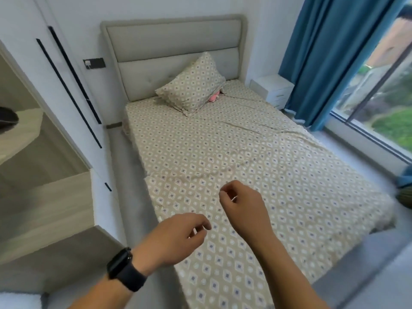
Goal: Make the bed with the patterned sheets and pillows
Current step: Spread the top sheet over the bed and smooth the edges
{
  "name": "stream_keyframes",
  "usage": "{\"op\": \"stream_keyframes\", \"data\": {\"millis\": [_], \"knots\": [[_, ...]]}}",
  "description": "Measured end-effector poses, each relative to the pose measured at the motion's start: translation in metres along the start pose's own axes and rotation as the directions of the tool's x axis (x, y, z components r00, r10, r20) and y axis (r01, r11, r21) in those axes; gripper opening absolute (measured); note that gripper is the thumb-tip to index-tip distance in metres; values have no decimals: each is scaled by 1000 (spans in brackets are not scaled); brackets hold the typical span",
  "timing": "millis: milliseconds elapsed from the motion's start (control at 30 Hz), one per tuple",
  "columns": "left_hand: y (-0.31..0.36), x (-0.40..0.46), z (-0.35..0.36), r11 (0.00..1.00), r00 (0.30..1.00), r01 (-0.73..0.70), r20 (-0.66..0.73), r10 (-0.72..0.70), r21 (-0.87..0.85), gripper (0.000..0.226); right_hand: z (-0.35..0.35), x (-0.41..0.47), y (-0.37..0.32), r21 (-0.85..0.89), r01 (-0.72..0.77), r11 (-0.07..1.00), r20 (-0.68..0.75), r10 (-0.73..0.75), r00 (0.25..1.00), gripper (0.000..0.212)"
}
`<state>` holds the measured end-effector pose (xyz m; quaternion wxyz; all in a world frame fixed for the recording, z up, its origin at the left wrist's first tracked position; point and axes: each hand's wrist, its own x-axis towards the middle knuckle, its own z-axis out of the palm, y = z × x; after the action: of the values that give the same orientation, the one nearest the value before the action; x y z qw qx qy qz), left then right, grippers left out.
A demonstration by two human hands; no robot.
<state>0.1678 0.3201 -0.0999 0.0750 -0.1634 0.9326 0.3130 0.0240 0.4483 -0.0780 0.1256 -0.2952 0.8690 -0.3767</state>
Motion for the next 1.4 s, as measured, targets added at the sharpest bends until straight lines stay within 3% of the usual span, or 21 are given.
{"op": "stream_keyframes", "data": {"millis": [67,233,367,533,633,700,800,867,933,1033,1233,1333,1400], "knots": [[-5,-6,0,998,996,-63,70,63,3,23,6,-28,-3,-43,-31,999,18,31,999,9],[3,-11,14,965,944,-259,220,246,31,22,-1,-88,16,-37,-204,978,-166,195,967,7],[6,-14,18,950,933,-310,209,293,50,24,3,-97,16,-87,-246,965,-159,230,960,6],[-13,-11,1,923,907,-380,222,359,59,21,17,-108,-9,-100,-255,962,-278,219,935,7],[-32,-5,1,899,874,-437,249,417,31,19,34,-131,-11,-124,-362,924,-316,309,897,6],[-56,1,6,855,805,-518,345,484,9,20,61,-146,-4,-93,-505,858,-404,432,807,6],[-95,-1,24,794,699,-607,497,514,33,23,113,-172,9,-25,-672,740,-380,615,691,8],[-131,4,34,772,651,-633,574,496,52,24,159,-179,13,-40,-733,679,-275,698,661,9],[-160,10,46,786,644,-615,613,457,60,24,196,-182,14,-92,-758,646,-152,743,652,11],[-198,19,73,828,675,-557,620,401,71,24,238,-176,29,-115,-746,656,-96,740,666,14],[-308,57,211,836,712,-533,603,361,129,34,354,-146,159,-342,-610,715,-51,634,772,28],[-354,99,299,777,723,-600,543,428,187,58,410,-135,250,-448,-565,693,-49,612,789,39],[-381,126,357,738,693,-649,544,473,185,79,450,-131,309,-494,-549,674,-16,624,781,52]]}}
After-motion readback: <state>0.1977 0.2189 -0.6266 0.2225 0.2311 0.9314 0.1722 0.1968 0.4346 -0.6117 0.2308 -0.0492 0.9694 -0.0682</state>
